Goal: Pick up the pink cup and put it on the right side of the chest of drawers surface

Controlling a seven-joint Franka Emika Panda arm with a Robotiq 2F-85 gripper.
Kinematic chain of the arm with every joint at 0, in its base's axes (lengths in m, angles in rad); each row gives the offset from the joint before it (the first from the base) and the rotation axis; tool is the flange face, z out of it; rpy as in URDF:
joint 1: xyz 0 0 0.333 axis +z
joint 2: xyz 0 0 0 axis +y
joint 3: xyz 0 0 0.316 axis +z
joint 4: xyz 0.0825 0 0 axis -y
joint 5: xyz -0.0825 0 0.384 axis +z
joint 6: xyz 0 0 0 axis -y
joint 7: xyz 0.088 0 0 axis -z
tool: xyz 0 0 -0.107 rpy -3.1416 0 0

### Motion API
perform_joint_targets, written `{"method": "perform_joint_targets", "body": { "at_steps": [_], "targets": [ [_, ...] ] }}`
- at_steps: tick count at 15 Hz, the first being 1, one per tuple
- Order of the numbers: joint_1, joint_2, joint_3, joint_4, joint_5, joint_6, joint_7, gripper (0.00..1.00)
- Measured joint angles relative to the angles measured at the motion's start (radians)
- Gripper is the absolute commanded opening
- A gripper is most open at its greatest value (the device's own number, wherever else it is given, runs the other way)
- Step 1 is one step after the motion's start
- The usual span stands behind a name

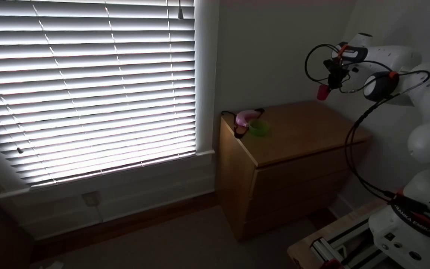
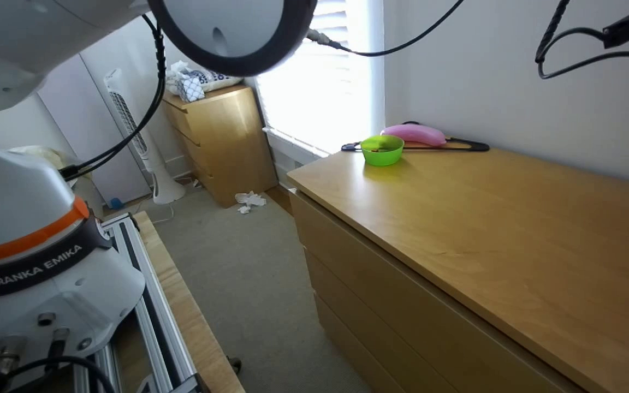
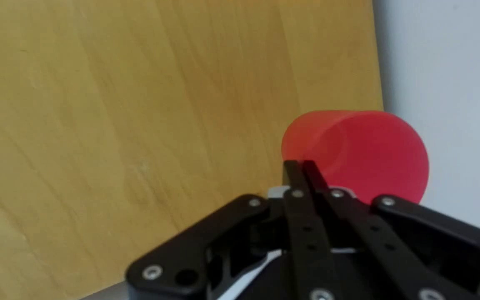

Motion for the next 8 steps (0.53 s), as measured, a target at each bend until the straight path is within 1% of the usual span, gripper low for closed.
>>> {"method": "perform_joint_targets", "body": {
  "at_steps": [2, 8],
  "targets": [
    [-0.001, 0.016, -0.026, -0.001, 0.002, 0.03, 0.052, 0.01],
    [-0.001, 0.038, -0.075, -0.002, 0.002, 0.027, 0.146, 0.01]
  ]
}}
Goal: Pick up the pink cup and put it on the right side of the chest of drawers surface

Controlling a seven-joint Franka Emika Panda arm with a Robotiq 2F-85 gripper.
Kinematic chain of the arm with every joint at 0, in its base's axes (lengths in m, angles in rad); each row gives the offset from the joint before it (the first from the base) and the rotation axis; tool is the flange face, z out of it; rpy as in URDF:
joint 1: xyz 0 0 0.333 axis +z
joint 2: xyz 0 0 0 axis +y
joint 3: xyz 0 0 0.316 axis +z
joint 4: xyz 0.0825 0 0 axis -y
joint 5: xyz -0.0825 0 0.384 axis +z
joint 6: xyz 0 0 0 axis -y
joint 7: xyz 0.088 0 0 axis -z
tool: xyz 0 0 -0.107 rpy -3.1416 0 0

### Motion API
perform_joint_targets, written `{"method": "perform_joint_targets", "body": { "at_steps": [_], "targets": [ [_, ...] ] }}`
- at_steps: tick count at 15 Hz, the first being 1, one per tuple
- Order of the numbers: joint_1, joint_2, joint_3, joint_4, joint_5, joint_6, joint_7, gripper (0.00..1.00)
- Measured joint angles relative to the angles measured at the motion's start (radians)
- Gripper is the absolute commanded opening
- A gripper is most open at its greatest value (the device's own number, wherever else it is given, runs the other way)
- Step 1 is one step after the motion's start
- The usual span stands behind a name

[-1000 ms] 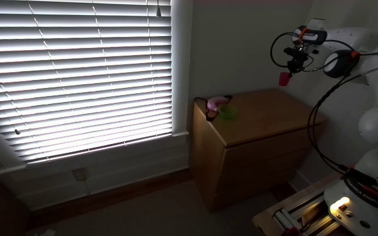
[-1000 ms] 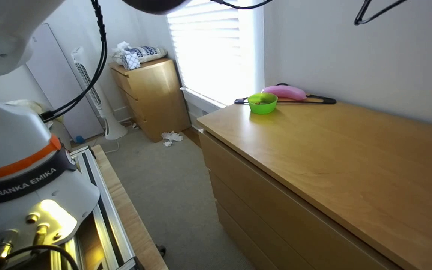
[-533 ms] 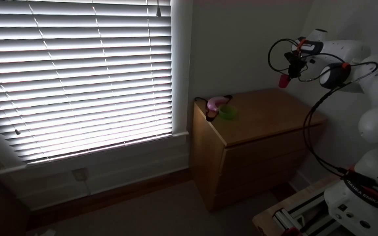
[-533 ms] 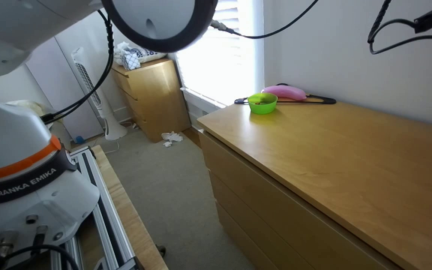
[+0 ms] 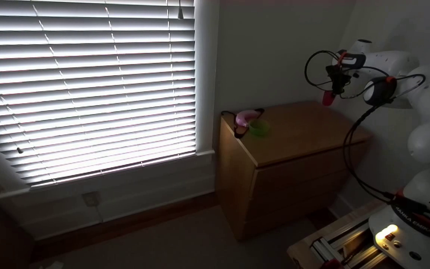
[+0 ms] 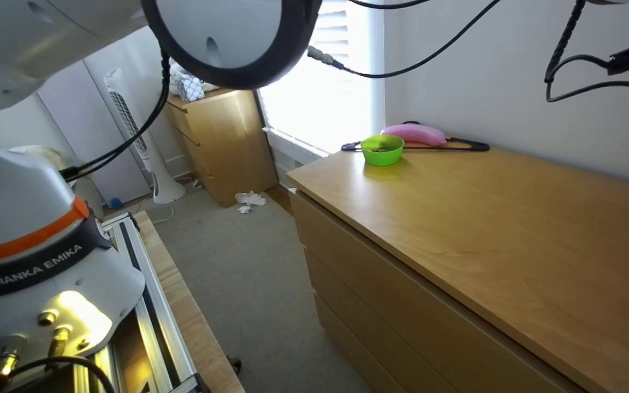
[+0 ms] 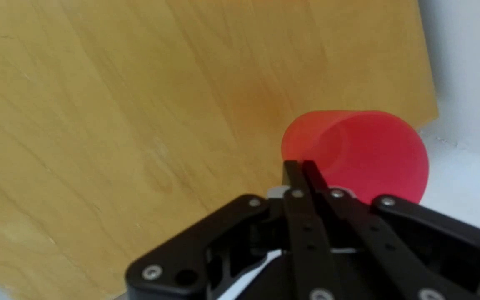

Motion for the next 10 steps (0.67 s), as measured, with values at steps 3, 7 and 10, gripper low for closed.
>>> {"method": "perform_joint_targets", "body": {
  "at_steps": [3, 7, 10],
  "targets": [
    [-0.004, 0.005, -0.004, 0.0, 0.0, -0.02, 0.015, 0.01],
    [-0.011, 0.009, -0.006, -0.001, 0.0, -0.078, 0.017, 0.01],
    [-0.015, 0.016, -0.013, -0.001, 0.0, -0.101, 0.017, 0.01]
  ]
}}
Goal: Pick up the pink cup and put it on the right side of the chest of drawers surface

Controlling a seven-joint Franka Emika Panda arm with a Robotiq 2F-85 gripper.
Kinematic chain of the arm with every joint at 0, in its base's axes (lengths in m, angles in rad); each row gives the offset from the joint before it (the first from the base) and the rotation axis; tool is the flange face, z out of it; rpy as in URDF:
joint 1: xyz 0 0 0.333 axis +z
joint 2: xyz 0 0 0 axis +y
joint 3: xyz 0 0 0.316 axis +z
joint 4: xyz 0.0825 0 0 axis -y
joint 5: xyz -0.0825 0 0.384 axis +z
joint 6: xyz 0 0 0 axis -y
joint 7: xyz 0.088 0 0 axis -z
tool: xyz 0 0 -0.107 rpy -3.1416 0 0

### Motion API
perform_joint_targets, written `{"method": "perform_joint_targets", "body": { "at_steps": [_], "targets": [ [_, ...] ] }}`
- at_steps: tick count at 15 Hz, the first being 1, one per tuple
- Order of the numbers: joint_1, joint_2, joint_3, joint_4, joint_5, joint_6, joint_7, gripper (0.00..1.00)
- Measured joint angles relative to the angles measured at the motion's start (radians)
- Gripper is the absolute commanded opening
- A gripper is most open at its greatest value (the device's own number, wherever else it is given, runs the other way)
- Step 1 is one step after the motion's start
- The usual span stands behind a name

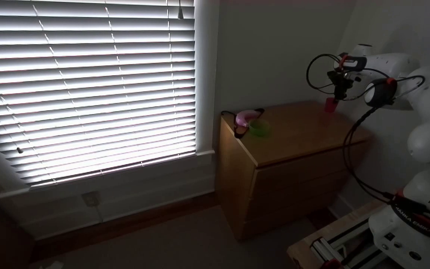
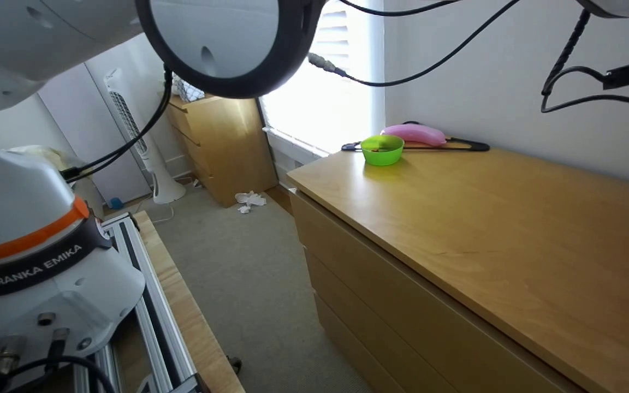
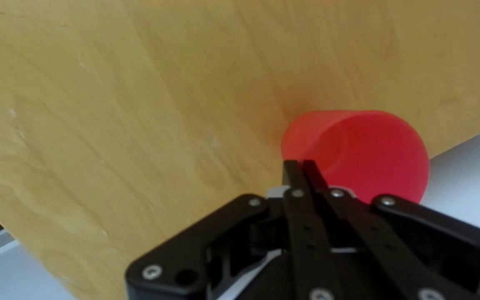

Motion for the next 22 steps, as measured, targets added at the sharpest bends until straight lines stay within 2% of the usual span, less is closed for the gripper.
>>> {"method": "perform_joint_targets", "body": {
  "at_steps": [5, 7, 13, 16, 22],
  "targets": [
    [-0.008, 0.014, -0.002, 0.0, 0.0, -0.03, -0.002, 0.01],
    [-0.009, 0.016, -0.002, 0.0, 0.0, -0.039, -0.004, 0.3],
    [-0.004, 0.01, 0.003, 0.005, 0.0, -0.071, -0.059, 0.75],
    [0.017, -0.034, 0.016, 0.005, 0.001, -0.223, -0.145, 0.97],
    [0.109, -0.192, 0.009, 0.007, -0.007, -0.545, -0.341, 1.0]
  ]
}}
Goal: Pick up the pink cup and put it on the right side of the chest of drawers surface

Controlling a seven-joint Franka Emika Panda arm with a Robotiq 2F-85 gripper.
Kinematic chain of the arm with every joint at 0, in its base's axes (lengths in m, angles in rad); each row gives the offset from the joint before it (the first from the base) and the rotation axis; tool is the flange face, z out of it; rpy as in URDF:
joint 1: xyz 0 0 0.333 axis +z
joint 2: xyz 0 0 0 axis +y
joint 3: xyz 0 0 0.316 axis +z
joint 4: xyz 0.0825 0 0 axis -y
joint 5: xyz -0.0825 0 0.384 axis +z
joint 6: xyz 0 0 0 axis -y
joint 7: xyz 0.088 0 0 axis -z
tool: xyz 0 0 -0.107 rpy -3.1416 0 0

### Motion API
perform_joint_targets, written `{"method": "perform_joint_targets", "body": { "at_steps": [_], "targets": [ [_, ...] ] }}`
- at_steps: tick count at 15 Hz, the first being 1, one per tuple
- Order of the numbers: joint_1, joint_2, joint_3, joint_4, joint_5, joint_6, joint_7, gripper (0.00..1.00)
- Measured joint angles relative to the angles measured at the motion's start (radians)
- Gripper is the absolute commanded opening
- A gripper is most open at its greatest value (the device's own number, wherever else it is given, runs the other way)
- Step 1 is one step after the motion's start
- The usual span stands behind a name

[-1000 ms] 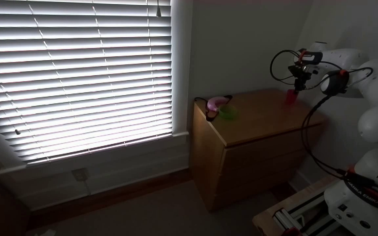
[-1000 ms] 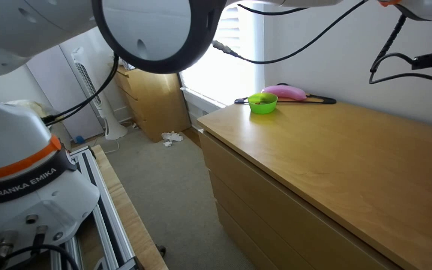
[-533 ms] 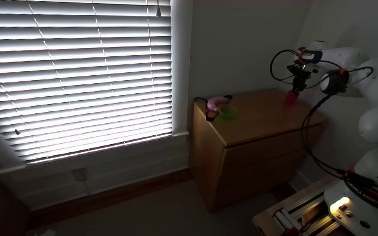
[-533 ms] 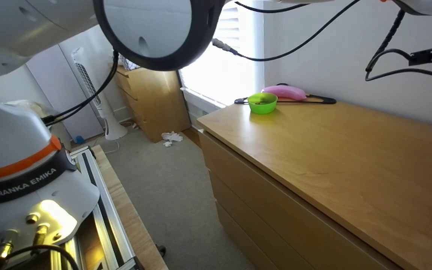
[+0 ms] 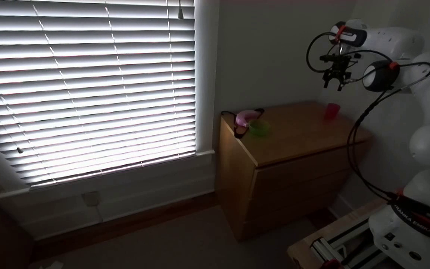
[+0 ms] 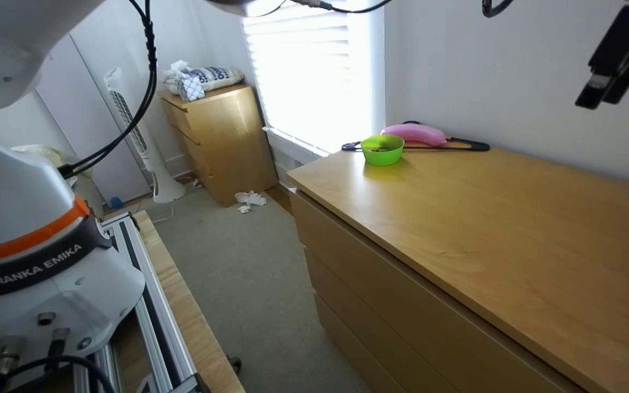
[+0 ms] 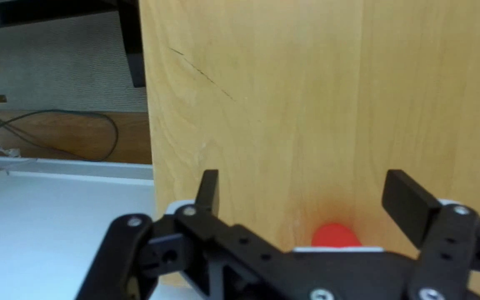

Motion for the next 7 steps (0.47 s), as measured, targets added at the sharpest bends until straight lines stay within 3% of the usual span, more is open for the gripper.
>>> {"method": "perform_joint_targets", "body": {
  "at_steps": [3, 7],
  "targets": [
    [0.032, -0.039, -0.009, -0.001, -0.001, -0.048, -0.039, 1.0],
    [0.023, -0.03, -0.013, -0.008, -0.001, -0.044, -0.039, 1.0]
  ]
}}
